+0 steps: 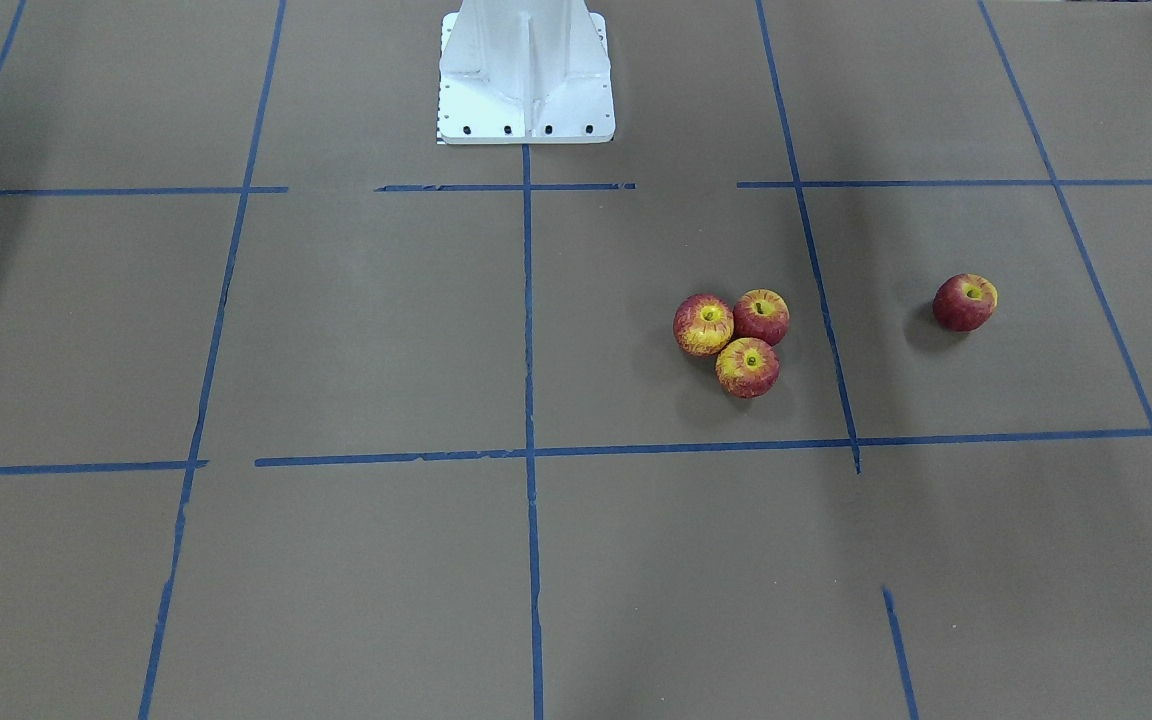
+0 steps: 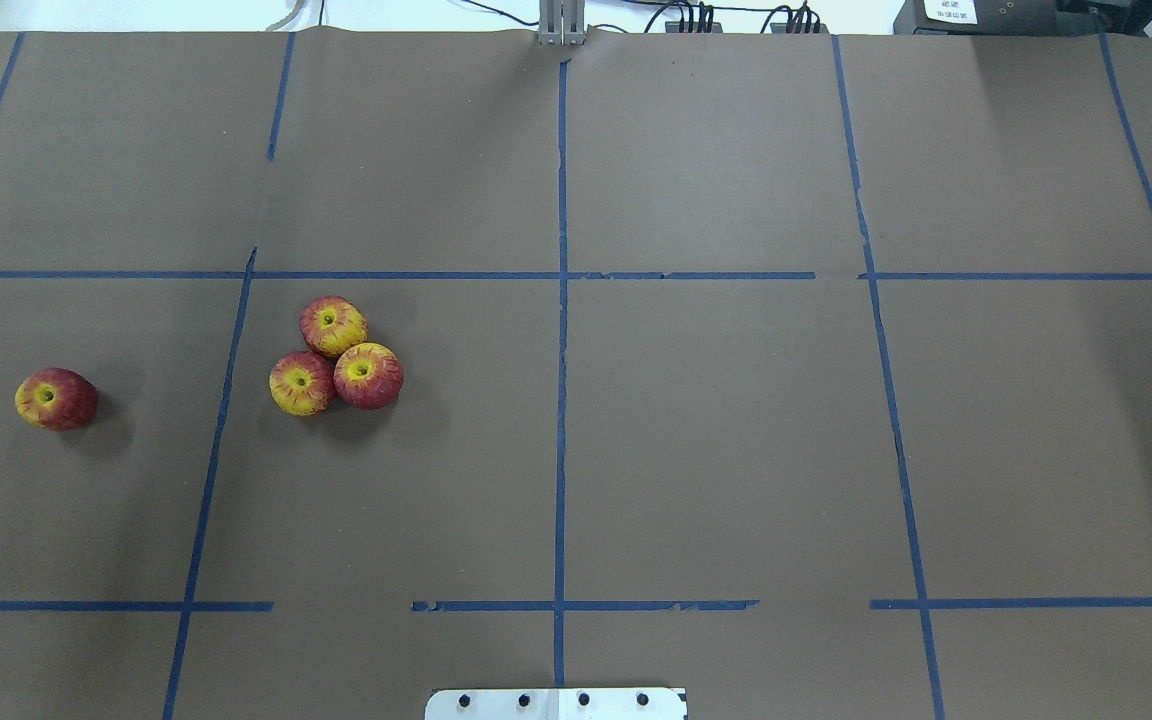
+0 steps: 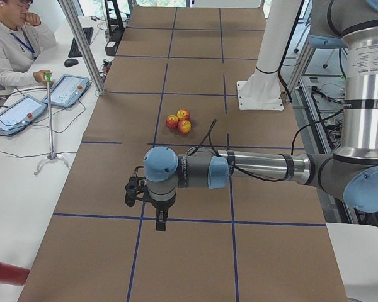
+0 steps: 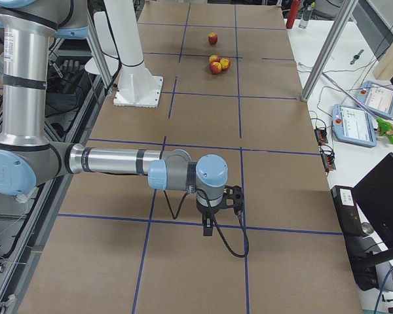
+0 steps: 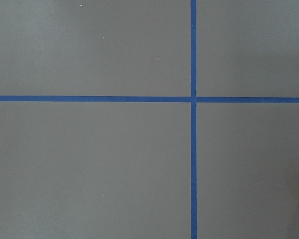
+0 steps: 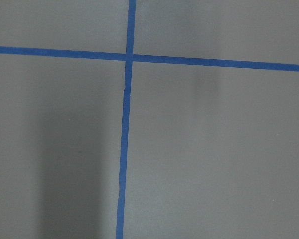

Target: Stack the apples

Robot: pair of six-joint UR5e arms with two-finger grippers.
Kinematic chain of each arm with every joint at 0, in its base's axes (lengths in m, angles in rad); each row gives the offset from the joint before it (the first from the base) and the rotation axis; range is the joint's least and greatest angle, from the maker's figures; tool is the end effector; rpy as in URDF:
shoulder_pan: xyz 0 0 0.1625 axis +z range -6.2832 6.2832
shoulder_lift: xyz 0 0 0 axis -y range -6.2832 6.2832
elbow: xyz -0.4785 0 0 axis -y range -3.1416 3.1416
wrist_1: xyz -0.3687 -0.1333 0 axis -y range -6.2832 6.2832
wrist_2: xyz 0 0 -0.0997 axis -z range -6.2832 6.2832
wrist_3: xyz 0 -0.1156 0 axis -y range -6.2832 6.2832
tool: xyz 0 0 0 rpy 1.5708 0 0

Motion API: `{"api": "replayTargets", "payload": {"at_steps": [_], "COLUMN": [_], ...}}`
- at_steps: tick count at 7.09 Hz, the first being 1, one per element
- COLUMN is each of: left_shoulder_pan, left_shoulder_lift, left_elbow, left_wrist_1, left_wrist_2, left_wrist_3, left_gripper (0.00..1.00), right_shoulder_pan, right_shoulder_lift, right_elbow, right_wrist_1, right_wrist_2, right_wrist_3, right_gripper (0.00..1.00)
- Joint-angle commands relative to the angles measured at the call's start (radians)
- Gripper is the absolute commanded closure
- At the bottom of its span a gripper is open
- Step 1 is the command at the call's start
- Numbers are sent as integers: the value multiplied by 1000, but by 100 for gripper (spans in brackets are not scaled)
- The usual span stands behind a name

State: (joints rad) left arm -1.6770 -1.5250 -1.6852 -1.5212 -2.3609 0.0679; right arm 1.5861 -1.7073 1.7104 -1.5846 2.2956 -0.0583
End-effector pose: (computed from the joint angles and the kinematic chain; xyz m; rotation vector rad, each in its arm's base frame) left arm -0.0983 -0.4392 0.6947 0.0866 0.7855 -0.0288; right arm 0.0628 -0.4014 0.7230 0.0164 -0.7247 -0.0372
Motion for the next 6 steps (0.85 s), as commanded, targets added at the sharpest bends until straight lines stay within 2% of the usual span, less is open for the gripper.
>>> {"api": "replayTargets", "payload": {"at_steps": [1, 3, 4, 5, 6], "left_shoulder_pan": [35, 78, 109, 240, 382], "left_shoulder_lift": [-15, -21, -17, -12, -20], "left_elbow": [-13, 18, 21, 18, 4], "left_wrist_1": [-4, -8, -80, -217, -273], "left_wrist_2": [-9, -12, -14, -21, -40], "left_wrist_3": [-5, -10, -5, -37, -303], "left_gripper": [0, 0, 0, 0, 0], "right_shoulder_pan": [0, 0, 0, 0, 0], "right_shoulder_lift": [0, 0, 0, 0, 0], "right_elbow": [0, 0, 0, 0, 0], "right_wrist_1": [0, 0, 0, 0, 0], "right_wrist_2": [-1, 1, -1, -1, -1], "right_wrist_3": [0, 0, 0, 0, 0], "right_gripper": [0, 0, 0, 0, 0]}}
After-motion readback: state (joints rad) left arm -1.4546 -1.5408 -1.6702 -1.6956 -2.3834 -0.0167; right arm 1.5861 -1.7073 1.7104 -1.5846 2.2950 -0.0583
